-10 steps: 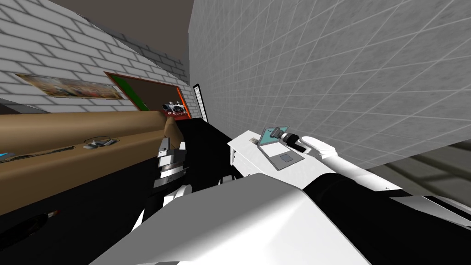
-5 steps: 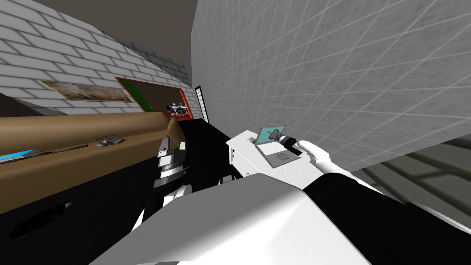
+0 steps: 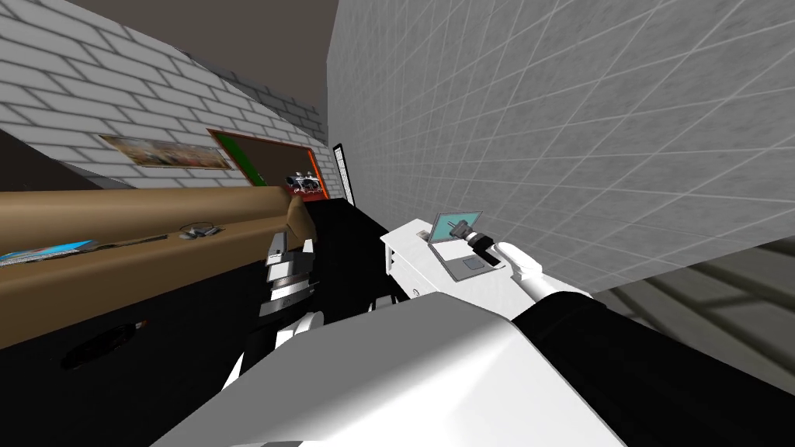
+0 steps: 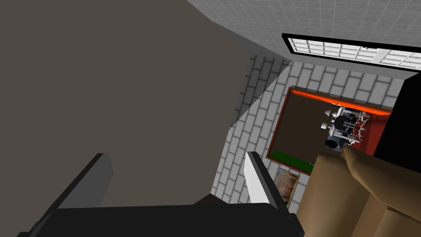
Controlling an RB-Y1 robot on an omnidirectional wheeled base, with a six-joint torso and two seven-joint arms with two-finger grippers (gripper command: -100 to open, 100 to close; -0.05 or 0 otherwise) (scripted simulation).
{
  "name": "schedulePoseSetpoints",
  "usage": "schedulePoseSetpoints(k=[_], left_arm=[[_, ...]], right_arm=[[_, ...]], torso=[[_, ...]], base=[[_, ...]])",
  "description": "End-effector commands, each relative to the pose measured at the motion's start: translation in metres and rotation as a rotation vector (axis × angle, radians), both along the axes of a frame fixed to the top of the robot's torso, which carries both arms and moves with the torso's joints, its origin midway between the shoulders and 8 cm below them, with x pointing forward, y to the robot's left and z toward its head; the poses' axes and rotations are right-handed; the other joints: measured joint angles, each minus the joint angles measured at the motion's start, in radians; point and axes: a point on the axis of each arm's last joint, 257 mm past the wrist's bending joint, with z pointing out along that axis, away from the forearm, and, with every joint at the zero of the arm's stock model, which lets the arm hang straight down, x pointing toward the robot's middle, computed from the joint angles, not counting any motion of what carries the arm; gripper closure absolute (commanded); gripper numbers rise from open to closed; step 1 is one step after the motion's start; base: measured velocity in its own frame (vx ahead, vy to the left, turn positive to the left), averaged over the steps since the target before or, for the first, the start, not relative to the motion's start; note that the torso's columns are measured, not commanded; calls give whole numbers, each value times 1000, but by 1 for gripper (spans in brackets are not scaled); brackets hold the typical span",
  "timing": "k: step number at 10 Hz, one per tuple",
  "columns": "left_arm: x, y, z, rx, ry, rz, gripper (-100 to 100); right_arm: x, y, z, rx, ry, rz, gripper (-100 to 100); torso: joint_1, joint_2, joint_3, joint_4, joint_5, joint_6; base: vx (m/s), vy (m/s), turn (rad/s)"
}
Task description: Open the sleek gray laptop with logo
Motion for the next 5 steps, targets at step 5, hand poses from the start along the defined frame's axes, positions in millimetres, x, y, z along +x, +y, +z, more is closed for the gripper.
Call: schedulePoseSetpoints(k=[5], left_arm=[[0, 0, 0, 0, 0, 0, 0]], right_arm=[[5, 26, -17, 7, -88, -32, 100]], torso=[[1, -1, -1, -1, 1, -1]], base=[[-75, -64, 56]])
